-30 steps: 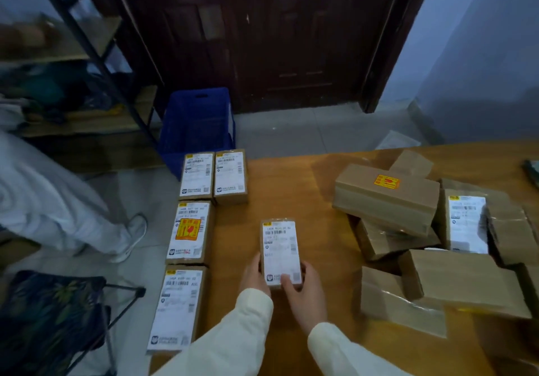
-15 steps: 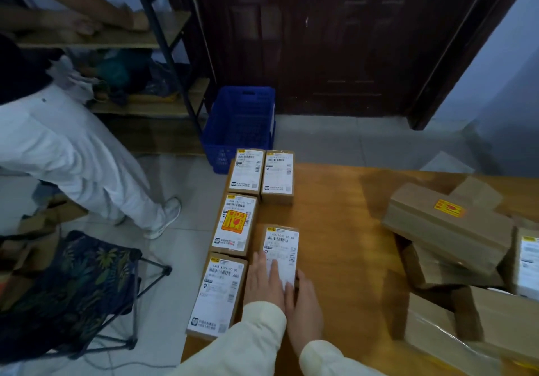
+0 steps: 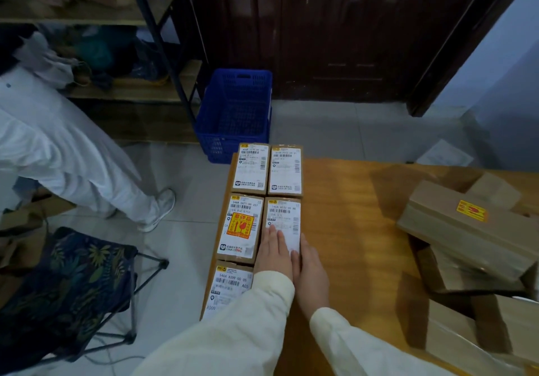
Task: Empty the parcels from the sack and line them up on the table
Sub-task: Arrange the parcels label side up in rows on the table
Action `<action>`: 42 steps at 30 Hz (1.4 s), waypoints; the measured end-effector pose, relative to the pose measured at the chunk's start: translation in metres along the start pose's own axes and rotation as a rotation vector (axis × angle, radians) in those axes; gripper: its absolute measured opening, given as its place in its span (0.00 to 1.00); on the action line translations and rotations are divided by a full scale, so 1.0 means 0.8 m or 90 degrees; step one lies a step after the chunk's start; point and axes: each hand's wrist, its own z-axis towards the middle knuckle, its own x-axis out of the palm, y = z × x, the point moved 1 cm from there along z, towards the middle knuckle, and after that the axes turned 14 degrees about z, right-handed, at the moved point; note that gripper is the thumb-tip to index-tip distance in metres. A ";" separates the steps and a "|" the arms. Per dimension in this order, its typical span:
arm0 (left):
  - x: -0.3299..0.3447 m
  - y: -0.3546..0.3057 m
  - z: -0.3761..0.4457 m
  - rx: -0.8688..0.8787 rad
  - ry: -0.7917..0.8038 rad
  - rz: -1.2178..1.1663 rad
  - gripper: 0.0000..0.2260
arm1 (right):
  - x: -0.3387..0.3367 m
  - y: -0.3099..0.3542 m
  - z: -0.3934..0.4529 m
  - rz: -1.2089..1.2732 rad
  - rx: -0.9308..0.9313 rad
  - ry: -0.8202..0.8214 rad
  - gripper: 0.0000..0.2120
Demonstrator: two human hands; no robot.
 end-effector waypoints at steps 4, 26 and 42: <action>-0.003 -0.001 0.009 0.009 -0.005 0.036 0.26 | 0.001 -0.001 0.005 -0.029 -0.010 -0.010 0.22; 0.007 -0.214 -0.091 0.442 -0.062 0.170 0.31 | -0.178 -0.111 -0.134 0.396 0.421 -0.259 0.13; 0.035 -0.264 -0.118 0.350 0.184 0.076 0.39 | -0.253 -0.205 -0.265 0.639 0.544 -0.169 0.04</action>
